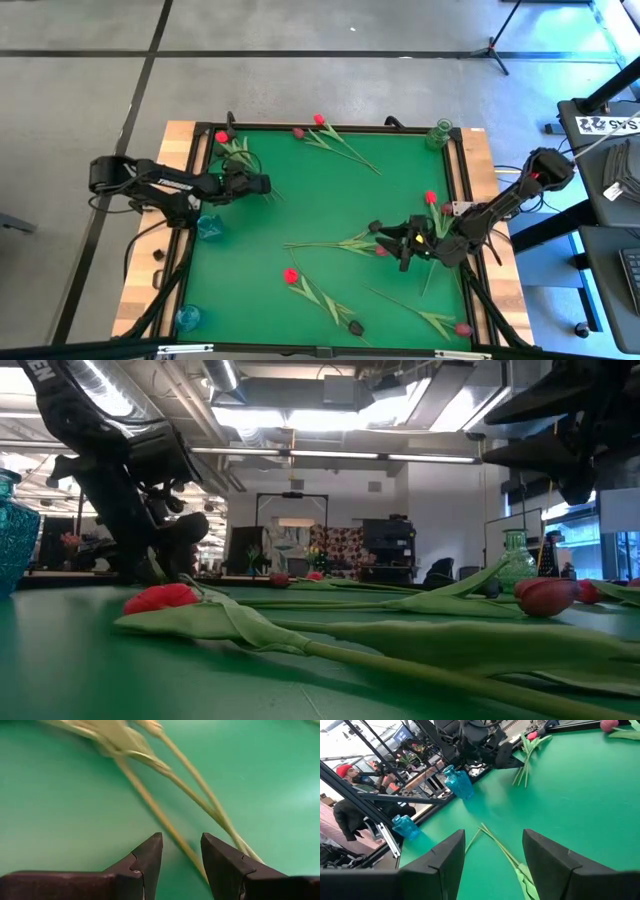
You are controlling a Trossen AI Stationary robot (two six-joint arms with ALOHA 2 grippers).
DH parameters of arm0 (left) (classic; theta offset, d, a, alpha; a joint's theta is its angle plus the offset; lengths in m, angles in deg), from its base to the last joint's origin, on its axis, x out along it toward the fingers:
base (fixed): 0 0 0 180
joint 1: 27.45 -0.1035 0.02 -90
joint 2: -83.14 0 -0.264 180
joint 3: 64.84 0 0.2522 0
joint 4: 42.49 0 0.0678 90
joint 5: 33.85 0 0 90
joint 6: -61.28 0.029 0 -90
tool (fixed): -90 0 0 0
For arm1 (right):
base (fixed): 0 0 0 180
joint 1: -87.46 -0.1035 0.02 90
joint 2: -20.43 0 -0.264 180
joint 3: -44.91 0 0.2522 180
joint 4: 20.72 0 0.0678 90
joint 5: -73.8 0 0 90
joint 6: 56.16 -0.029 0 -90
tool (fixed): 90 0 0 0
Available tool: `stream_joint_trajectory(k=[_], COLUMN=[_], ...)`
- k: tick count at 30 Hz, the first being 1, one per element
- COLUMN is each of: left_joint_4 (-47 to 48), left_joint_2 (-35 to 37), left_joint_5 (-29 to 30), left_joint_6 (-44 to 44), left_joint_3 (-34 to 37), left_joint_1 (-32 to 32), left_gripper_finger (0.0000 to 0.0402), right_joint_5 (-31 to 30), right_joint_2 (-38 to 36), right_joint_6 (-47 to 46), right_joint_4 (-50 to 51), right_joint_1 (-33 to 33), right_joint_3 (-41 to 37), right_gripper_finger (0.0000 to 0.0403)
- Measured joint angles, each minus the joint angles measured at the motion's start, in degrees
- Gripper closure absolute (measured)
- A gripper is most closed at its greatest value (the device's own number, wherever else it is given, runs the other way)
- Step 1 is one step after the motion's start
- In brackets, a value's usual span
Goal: Sort flowers into vase by color
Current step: Put the black tulip into the top blue vase
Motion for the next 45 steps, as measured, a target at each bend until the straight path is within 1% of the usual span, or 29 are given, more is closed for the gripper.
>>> stream_joint_trajectory(k=[2,5,7,14,17,22,24,27,31,34,37,41,45], left_joint_4=[0.49,-0.07,-0.55,-2.13,-1.66,-0.01,1.24,7.43,20.96,28.51,35.35,42.71,46.8], left_joint_2=[-0.2,-1.72,-2.75,-6.6,-7.04,-7.22,-6.74,-3.9,1.32,4.63,5.46,5.57,5.57], left_joint_5=[1.48,2.18,2.31,4.63,4.55,5.35,5.05,2.86,-3.37,-3.81,-6.27,-8.7,-14.21], left_joint_6=[-4.35,-10.44,-11.96,-12.94,-12.77,-12.24,-11.25,-8.79,-5.75,-3.11,0.76,6.86,16.09], left_joint_3=[0.07,0.04,-0.04,-0.24,-0.24,-0.09,-0.21,-1.59,-6.3,-11.28,-15.44,-20.82,-25.2], left_joint_1=[-1.04,-1.58,-1.61,-0.17,0.36,1.47,1.93,4.36,9.87,12.94,14.95,13.77,9.34], left_gripper_finger=[0.0266,0.0266,0.0266,0.0272,0.0297,0.0372,0.0392,0.0396,0.04,0.0401,0.0401,0.0401,0.0401], right_joint_5=[-0.13,-0.15,-0.19,0.4,0.73,0.74,0.74,1.72,2.21,2.06,1.14,0.68,0.7], right_joint_2=[0.65,1.59,2.13,2.85,2.85,2.85,2.85,2.85,2.82,2.82,2.82,2.8,2.8], right_joint_6=[-0.93,-2.04,-2.6,-3.77,-4.04,-4.04,-4.06,-4.64,-5.54,-5.54,-5.54,-5.54,-5.54], right_joint_4=[0.2,-0.15,-0.18,-0.39,-0.35,-0.35,-0.35,-0.34,-0.11,-0.09,-0.03,-0.02,-0.07], right_joint_1=[0.0,0.0,0.0,0.0,0.0,0.0,0.0,0.0,0.0,0.0,0.0,0.0,0.0], right_joint_3=[0.0,0.0,0.0,0.0,0.0,0.0,0.0,0.0,0.0,0.0,0.0,0.02,0.02], right_gripper_finger=[0.0205,0.0205,0.0205,0.0205,0.0205,0.0205,0.0205,0.0205,0.0205,0.0205,0.0205,0.0205,0.0205])
